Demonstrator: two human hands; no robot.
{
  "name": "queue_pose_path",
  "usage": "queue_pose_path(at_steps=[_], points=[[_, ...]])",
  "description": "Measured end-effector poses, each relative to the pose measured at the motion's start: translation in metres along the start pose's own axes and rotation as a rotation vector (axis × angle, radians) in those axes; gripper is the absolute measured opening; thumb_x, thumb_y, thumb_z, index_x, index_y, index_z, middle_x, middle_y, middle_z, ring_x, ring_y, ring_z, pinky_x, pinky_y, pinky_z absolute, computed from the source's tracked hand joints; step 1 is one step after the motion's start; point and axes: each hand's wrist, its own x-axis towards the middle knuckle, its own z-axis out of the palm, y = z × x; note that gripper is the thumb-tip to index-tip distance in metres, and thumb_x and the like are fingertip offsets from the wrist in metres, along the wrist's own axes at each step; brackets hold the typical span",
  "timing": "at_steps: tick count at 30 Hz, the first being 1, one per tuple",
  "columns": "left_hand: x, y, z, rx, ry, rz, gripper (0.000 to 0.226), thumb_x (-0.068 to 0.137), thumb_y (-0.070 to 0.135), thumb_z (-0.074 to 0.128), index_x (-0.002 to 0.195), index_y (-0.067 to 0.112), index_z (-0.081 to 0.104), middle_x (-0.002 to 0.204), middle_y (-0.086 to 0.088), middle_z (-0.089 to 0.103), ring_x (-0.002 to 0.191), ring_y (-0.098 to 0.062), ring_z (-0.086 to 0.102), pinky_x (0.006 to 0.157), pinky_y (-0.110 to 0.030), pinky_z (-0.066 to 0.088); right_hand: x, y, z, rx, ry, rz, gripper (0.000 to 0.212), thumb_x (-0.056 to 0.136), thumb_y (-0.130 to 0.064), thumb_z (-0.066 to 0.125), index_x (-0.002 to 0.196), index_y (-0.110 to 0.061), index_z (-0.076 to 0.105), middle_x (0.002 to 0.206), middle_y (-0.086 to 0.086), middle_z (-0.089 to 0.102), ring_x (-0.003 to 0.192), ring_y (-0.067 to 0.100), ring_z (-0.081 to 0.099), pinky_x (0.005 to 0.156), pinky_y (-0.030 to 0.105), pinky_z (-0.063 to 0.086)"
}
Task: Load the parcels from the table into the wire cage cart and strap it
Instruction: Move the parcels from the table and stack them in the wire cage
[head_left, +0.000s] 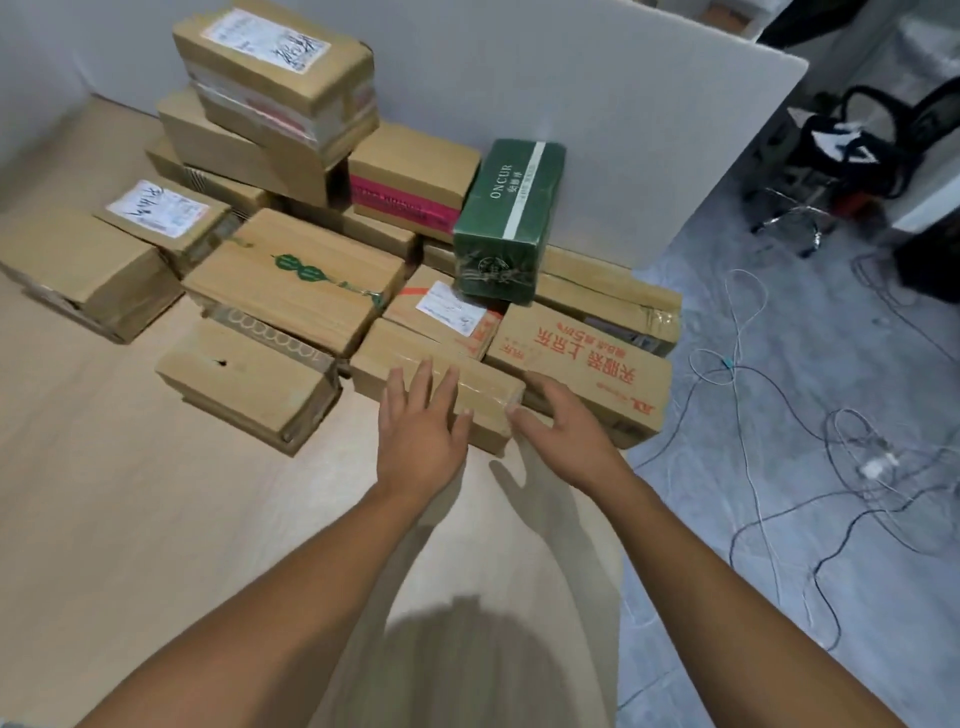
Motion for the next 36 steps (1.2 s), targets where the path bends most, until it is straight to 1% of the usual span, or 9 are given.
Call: queue_pose_path(at_steps=[12, 15, 18, 20, 22, 26, 29, 33, 36], points=[[-0.009, -0.003, 0.043, -0.092, 0.156, -0.162, 0.038, 0.11, 0.038, 0.042, 0.141, 0.025, 0.06, 0.164, -0.004, 0.038, 0.158, -0.032, 0.011, 0.129, -0.051, 0.004, 0.105, 0.015, 0.041, -0.217, -0.128, -0.295, 0.056, 0.102, -0.054, 0.048, 0.147, -0.023, 0.053, 0.143, 0.004, 0.053, 0.131, 0.028, 0.042, 0.107, 0.042, 0.038], [-0.012, 0.005, 0.052, -0.233, 0.231, -0.228, 0.035, 0.11, 0.035, 0.044, 0.14, 0.028, 0.059, 0.17, -0.006, 0.02, 0.159, -0.03, 0.0, 0.129, -0.036, -0.007, 0.107, 0.024, 0.053, -0.194, -0.202, -0.282, 0.052, 0.101, -0.053, 0.049, 0.142, -0.024, 0.06, 0.139, 0.006, 0.062, 0.129, 0.028, 0.053, 0.112, 0.042, 0.041], [-0.027, 0.018, 0.061, -0.654, 0.266, -0.383, 0.03, 0.109, 0.032, 0.048, 0.135, 0.045, 0.057, 0.171, 0.009, -0.007, 0.152, 0.011, -0.001, 0.122, -0.013, 0.005, 0.092, 0.03, 0.058, 0.048, -0.326, -0.124, 0.033, 0.097, -0.058, 0.053, 0.12, -0.04, 0.068, 0.108, -0.017, 0.073, 0.107, 0.006, 0.067, 0.089, 0.031, 0.05], [-0.043, 0.021, 0.062, -0.839, 0.276, -0.444, 0.036, 0.109, 0.027, 0.048, 0.133, 0.054, 0.048, 0.168, 0.004, 0.011, 0.133, 0.033, 0.013, 0.123, -0.016, 0.019, 0.073, 0.035, 0.065, 0.171, -0.388, -0.081, 0.021, 0.097, -0.056, 0.057, 0.116, -0.05, 0.064, 0.098, -0.023, 0.074, 0.093, -0.006, 0.069, 0.08, 0.024, 0.048], [-0.068, 0.017, 0.063, -0.903, 0.338, -0.472, 0.046, 0.108, 0.022, 0.05, 0.144, 0.048, 0.037, 0.158, 0.005, 0.036, 0.134, 0.021, 0.034, 0.119, -0.028, 0.035, 0.047, 0.041, 0.076, 0.258, -0.425, -0.054, 0.029, 0.1, -0.05, 0.058, 0.128, -0.044, 0.06, 0.107, -0.018, 0.075, 0.096, -0.005, 0.07, 0.082, 0.025, 0.05], [-0.145, 0.0, 0.062, -1.103, 0.444, -0.643, 0.064, 0.103, 0.035, 0.059, 0.154, 0.04, 0.021, 0.141, 0.011, 0.052, 0.126, -0.002, 0.057, 0.1, -0.018, 0.048, -0.012, 0.053, 0.109, 0.324, -0.566, -0.035, 0.034, 0.101, -0.046, 0.061, 0.133, -0.048, 0.051, 0.116, -0.014, 0.072, 0.105, 0.002, 0.071, 0.086, 0.026, 0.058], [-0.22, -0.004, 0.062, -1.1, 0.654, -0.774, 0.052, 0.097, 0.051, 0.056, 0.145, 0.031, 0.048, 0.135, 0.006, 0.052, 0.125, -0.006, 0.059, 0.099, -0.023, 0.052, -0.066, 0.044, 0.143, 0.232, -0.709, -0.107, 0.034, 0.094, -0.057, 0.063, 0.125, -0.062, 0.048, 0.111, -0.021, 0.073, 0.101, 0.003, 0.073, 0.08, 0.026, 0.057], [-0.325, -0.002, 0.064, -1.067, 1.0, -1.031, 0.052, 0.1, 0.05, 0.056, 0.148, 0.035, 0.039, 0.142, 0.011, 0.038, 0.136, -0.003, 0.044, 0.102, -0.013, 0.046, -0.146, 0.015, 0.203, 0.096, -1.051, -0.231, 0.045, 0.083, -0.064, 0.064, 0.125, -0.063, 0.046, 0.113, -0.018, 0.073, 0.099, 0.006, 0.074, 0.079, 0.029, 0.058], [-0.403, 0.001, 0.072, -1.163, 1.257, -1.205, 0.053, 0.099, 0.048, 0.056, 0.147, 0.039, 0.036, 0.147, 0.008, 0.05, 0.133, -0.007, 0.053, 0.099, -0.024, 0.053, -0.214, -0.005, 0.245, -0.091, -1.274, -0.389, 0.045, 0.081, -0.064, 0.066, 0.121, -0.069, 0.046, 0.115, -0.021, 0.071, 0.101, 0.003, 0.072, 0.079, 0.019, 0.054]])
